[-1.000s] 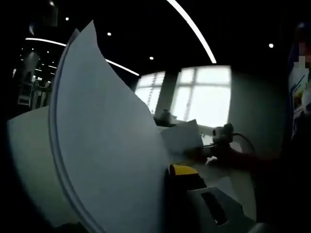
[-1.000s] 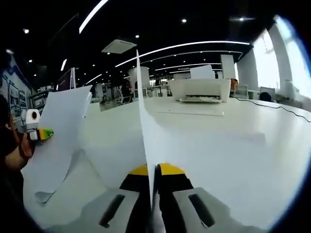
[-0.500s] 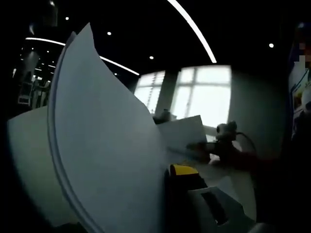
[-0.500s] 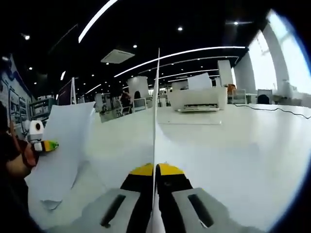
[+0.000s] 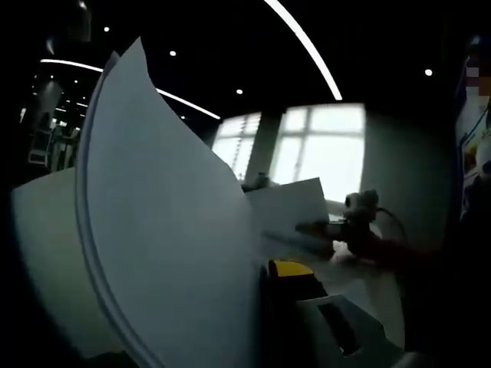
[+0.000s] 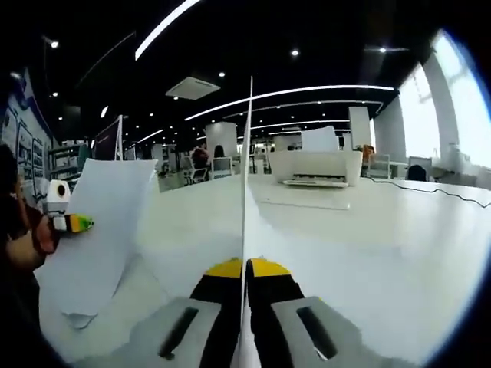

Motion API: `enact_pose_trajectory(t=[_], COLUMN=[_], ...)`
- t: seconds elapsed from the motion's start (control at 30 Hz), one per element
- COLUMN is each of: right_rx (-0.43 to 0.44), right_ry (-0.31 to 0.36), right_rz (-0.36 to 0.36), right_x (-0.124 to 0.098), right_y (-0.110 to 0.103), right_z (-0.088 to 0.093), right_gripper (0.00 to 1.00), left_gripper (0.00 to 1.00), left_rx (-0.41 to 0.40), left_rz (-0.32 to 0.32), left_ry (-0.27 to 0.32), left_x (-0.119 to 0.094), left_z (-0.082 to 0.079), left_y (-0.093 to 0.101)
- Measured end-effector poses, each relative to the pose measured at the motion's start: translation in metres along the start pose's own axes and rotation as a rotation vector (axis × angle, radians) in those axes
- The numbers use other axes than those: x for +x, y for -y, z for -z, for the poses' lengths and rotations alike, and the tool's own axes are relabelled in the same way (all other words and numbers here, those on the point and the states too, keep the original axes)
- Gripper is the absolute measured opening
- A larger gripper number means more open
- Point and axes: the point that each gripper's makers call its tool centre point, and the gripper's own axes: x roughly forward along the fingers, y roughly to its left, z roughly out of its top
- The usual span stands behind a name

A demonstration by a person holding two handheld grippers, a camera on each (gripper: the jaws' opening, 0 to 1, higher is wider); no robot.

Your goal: Organize the stack of printing papers by aligning and flattening the scattered papers on the table

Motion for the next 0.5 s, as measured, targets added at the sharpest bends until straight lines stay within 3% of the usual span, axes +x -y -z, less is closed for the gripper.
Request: enact_pose_trajectory(t=[0.2, 0.5], right_rx=[0.004, -0.068], right_ry=[0.017, 0.032], right_rz=[-0.004, 0.008], right_x=[-0.002, -0.006], right_y=[-0.001, -0.005], right_z=[-0.005, -0.013], right_gripper=[0.0, 0.0], left_gripper=[0.12, 0.12], left_rx=[-0.003, -0.001], left_rz=[-0.001, -0.002], left_ry=[0.001, -0.002], left_x=[0.0, 0.0], left_z=[0.0, 0.001], left_y=[-0.001, -0.002])
